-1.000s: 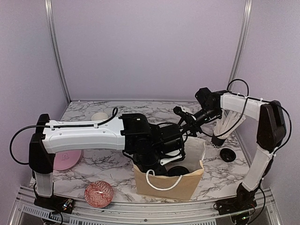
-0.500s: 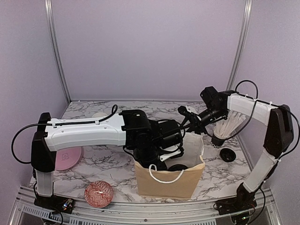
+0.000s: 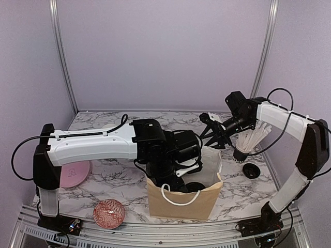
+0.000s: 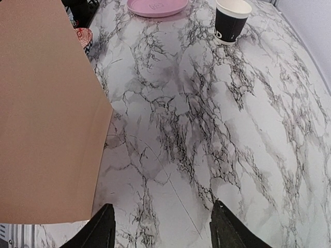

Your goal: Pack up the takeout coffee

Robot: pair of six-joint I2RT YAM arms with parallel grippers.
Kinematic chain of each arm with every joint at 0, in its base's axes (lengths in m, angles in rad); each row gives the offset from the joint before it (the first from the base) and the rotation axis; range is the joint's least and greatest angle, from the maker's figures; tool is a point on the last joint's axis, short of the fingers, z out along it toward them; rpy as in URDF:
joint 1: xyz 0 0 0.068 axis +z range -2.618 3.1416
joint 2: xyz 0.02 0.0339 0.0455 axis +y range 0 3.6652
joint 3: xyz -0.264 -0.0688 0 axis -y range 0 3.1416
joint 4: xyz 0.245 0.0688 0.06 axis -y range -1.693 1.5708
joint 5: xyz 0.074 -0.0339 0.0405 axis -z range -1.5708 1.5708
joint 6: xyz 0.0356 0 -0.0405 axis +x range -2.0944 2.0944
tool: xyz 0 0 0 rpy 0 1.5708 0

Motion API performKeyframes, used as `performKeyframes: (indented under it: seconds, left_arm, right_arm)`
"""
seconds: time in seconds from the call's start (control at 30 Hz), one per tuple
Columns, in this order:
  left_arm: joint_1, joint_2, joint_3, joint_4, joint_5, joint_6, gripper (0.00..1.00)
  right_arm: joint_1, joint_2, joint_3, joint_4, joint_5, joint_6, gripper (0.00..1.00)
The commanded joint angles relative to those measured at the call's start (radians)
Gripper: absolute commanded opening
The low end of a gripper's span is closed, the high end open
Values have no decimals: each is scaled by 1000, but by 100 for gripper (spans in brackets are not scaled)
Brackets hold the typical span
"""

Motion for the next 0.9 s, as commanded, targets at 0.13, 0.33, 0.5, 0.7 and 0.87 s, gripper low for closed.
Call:
performKeyframes:
  seconds: [0.13,0.33,0.5,0.7,0.87]
  left_arm:
    - [1,-89,47,-42,-34,-1,98]
    - [1,-101,66,-42,-57,9,99]
    - [12,-104,105,-40,-92,9,99]
    - [34,-104,162,-38,-130,22,99]
    - [64,-103,197,-30,-166,27,98]
  right_arm:
    - [-10,-27,40,-16,20,31,61]
    - [-10,-20,55,-16,36,34,61]
    - [-10,-7,79,-17,48,44,61]
    - [-11,10,115,-1,69,83,61]
    - [-11,4,125,6,80,104,61]
